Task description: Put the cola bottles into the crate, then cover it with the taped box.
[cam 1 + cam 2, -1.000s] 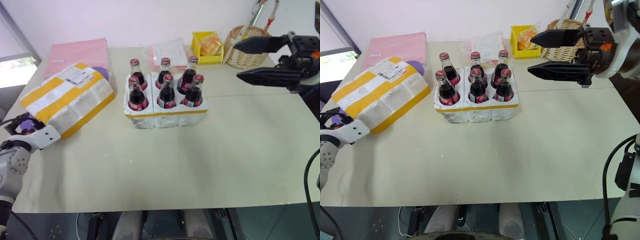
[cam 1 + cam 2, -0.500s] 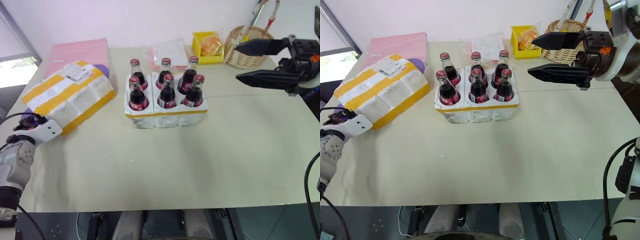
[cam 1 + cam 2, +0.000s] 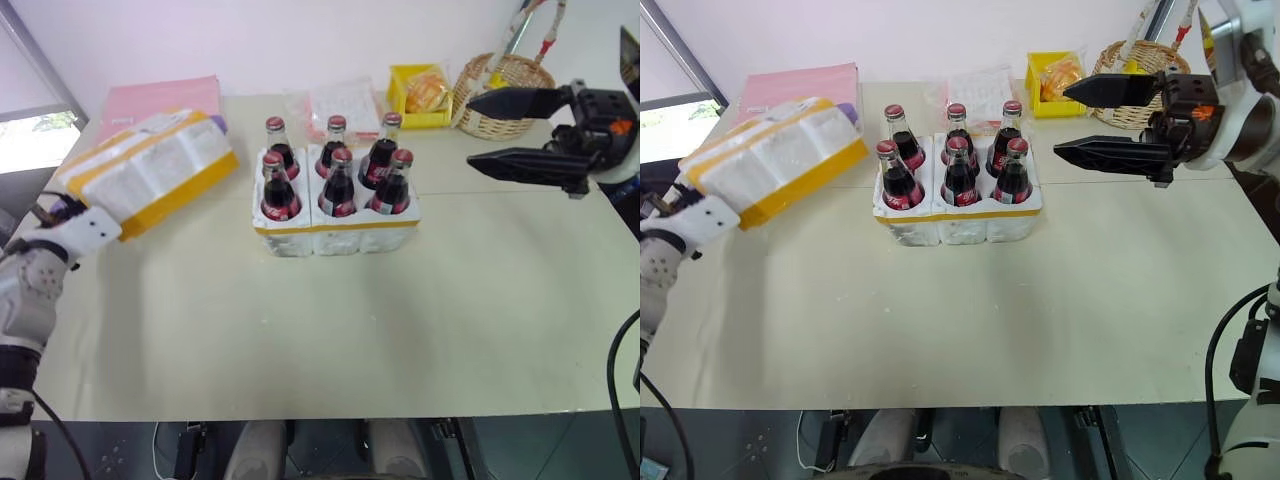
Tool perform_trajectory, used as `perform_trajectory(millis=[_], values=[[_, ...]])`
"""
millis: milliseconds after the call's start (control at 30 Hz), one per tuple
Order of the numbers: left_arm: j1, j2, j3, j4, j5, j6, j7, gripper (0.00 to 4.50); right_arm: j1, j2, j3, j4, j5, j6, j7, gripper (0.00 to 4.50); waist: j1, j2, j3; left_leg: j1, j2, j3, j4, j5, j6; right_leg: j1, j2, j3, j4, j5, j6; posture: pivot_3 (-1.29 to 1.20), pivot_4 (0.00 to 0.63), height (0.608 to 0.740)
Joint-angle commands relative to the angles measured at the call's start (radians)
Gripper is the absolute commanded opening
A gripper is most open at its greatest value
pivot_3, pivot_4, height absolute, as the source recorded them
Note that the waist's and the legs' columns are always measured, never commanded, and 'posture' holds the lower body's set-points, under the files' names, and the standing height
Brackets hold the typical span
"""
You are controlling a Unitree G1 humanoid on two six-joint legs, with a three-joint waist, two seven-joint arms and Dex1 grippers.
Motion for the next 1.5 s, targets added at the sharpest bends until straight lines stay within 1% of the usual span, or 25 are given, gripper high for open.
perform_trajectory(millis=[33,67,133,200,300,400,467,533,667,733,900,1100,1200,1367,1500], values=[[-0.144,0.07,0.043,-0.039,-0.09,-0.071,-0.106,0.5,-0.001,-0.029,-0.02,0.021,-0.022,-0.039,0.014,4.5,-0.001,-0.001,0.0,0.0,0.0,0.0,0.0,0.0,0.0,0.0,0.0,0.0,0.0,0.0,0.0,0.0,0.15,0.738],[-0.196,0.084,0.037,-0.03,-0.1,-0.077,-0.136,0.5,0.0,-0.031,-0.018,0.032,-0.03,-0.044,0.016,4.5,-0.003,-0.001,0.0,0.0,0.0,0.0,0.0,0.0,0.0,0.0,0.0,0.0,0.0,0.0,0.0,0.0,0.15,0.738],[-0.356,0.102,0.02,-0.015,-0.121,-0.055,-0.202,0.5,0.002,-0.031,-0.018,0.054,-0.042,-0.053,0.016,4.5,-0.004,-0.001,0.0,0.0,-0.001,0.0,0.0,0.0,0.0,0.0,0.0,0.0,0.0,0.0,0.0,0.0,0.15,0.738],[-0.47,0.096,0.006,-0.012,-0.149,-0.034,-0.27,0.5,0.008,-0.031,-0.021,0.062,-0.049,-0.059,0.018,4.5,-0.007,-0.002,0.001,-0.001,-0.001,0.0,0.001,0.0,0.0,0.0,0.001,0.0,0.0,0.0,0.001,0.0,0.15,0.738],[-0.559,0.07,-0.009,-0.043,-0.214,0.0,-0.39,0.5,0.022,-0.031,-0.028,0.061,-0.051,-0.063,0.015,4.5,-0.013,-0.001,0.0,0.0,-0.001,0.001,0.0,0.0,0.001,0.0,0.0,0.0,0.0,0.001,0.001,0.0,0.15,0.738],[-0.589,0.048,-0.034,-0.106,-0.224,0.04,-0.437,0.5,0.031,-0.031,-0.031,0.061,-0.052,-0.067,0.013,4.5,-0.018,-0.001,0.0,0.001,0.0,0.001,0.0,-0.001,0.001,0.0,0.001,0.001,0.001,0.001,0.001,0.0,0.15,0.738],[-0.591,0.03,-0.068,-0.206,-0.223,0.068,-0.487,0.5,0.036,-0.032,-0.033,0.064,-0.054,-0.069,0.006,4.5,-0.019,-0.001,0.001,0.001,0.0,0.001,0.001,0.0,0.002,0.0,0.001,0.0,0.002,0.001,0.001,0.0,0.15,0.738],[-0.574,0.029,-0.105,-0.285,-0.196,0.057,-0.519,0.5,0.042,-0.03,-0.035,0.067,-0.057,-0.074,0.001,4.5,-0.021,-0.002,0.001,0.0,0.0,0.001,0.002,0.0,0.002,0.0,0.002,0.0,0.002,0.001,0.001,0.0,0.15,0.738],[-0.517,0.026,-0.122,-0.365,-0.168,0.021,-0.513,0.5,0.052,-0.024,-0.042,0.069,-0.056,-0.079,-0.012,4.5,-0.028,-0.002,0.001,0.0,0.0,0.001,0.001,-0.001,0.002,0.0,0.001,0.001,0.001,0.001,0.002,0.0,0.15,0.738],[-0.481,0.033,-0.134,-0.392,-0.134,-0.028,-0.498,0.5,0.063,-0.022,-0.045,0.067,-0.054,-0.083,-0.016,4.5,-0.035,-0.002,0.001,0.0,0.0,0.0,0.001,-0.001,0.002,0.0,0.001,0.001,0.001,0.001,0.002,0.0,0.15,0.738],[-0.403,0.054,-0.151,-0.429,-0.048,-0.113,-0.463,0.5,0.075,-0.026,-0.052,0.065,-0.047,-0.086,-0.024,4.5,-0.033,-0.002,0.001,0.001,0.0,0.001,0.001,-0.001,0.002,0.0,0.002,0.001,0.002,0.001,0.002,0.0,0.15,0.738],[-0.333,0.044,-0.166,-0.472,0.056,-0.168,-0.392,0.5,0.082,-0.037,-0.062,0.061,-0.04,-0.079,-0.021,4.5,-0.031,-0.002,0.001,0.0,0.0,0.001,0.001,-0.001,0.002,0.001,0.002,0.001,0.001,0.001,0.002,0.0,0.15,0.738],[-0.325,0.021,-0.173,-0.482,0.1,-0.185,-0.346,0.5,0.082,-0.036,-0.066,0.059,-0.036,-0.076,-0.023,4.5,-0.03,-0.002,0.001,0.0,0.0,0.001,0.002,-0.001,0.002,0.001,0.002,0.001,0.001,0.001,0.002,0.0,0.15,0.738],[-0.357,-0.009,-0.205,-0.463,0.19,-0.228,-0.284,0.5,0.081,-0.026,-0.065,0.057,-0.036,-0.077,-0.027,4.5,-0.029,-0.002,0.001,0.0,0.0,0.001,0.002,-0.001,0.002,0.001,0.002,0.001,0.001,0.001,0.002,0.0,0.15,0.738],[-0.349,-0.033,-0.224,-0.438,0.225,-0.244,-0.253,0.5,0.082,-0.02,-0.069,0.051,-0.028,-0.072,-0.035,4.5,-0.032,-0.002,0.001,0.0,0.0,0.001,0.002,-0.001,0.002,0.001,0.002,0.001,0.001,0.001,0.002,0.0,0.15,0.738]])
